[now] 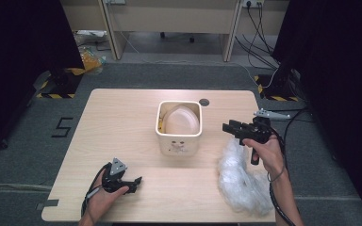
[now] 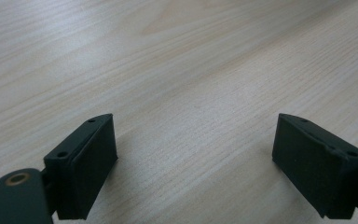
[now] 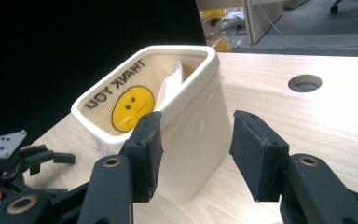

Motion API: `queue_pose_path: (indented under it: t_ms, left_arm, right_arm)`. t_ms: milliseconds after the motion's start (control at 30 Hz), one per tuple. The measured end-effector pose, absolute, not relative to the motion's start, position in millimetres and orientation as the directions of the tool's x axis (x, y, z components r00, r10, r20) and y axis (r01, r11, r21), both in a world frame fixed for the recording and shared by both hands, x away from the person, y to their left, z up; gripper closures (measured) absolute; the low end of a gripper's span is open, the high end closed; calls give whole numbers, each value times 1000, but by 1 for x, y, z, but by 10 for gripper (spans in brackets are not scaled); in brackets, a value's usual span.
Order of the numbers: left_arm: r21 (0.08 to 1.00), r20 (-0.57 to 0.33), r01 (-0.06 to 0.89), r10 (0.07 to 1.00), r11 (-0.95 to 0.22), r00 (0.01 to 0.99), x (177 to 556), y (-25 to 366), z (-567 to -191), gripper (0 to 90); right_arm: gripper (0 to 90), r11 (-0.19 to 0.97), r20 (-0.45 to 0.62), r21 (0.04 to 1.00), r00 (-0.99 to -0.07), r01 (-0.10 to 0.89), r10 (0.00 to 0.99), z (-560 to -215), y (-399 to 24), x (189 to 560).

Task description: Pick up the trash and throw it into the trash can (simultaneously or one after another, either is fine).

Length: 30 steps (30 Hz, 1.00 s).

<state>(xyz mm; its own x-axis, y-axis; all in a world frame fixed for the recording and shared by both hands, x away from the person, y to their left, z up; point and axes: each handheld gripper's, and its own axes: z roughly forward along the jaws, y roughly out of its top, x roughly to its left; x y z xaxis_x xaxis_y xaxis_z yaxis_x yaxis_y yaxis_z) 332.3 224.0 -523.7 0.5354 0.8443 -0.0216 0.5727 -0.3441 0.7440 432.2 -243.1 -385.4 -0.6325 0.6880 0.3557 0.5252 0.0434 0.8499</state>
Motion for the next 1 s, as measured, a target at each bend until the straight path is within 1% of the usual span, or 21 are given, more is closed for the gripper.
queue_pose_path:
  t_ms: [200,400,700,900,1000]
  left_arm:
    - [744,-22,573,845,-344,535,332,224,-524,129]
    - [744,-22,573,845,-344,535,332,224,-524,129]
    - [744,-22,573,845,-344,535,332,224,-524,129]
    - [744,-23,573,845,-343,534,332,224,-524,129]
    - [744,-22,573,845,-344,535,332,224,-524,129]
  right_arm:
    - [487,67,320,857,-630,510,707,-389,-246,417]
    - [434,79,297,859,-619,505,727,-398,-249,404]
    - [409,70,288,860,-596,505,749,-409,-258,389]
    - [393,83,248,865,-567,494,785,-415,-259,376]
    - [390,70,254,869,-562,490,787,-419,-258,369]
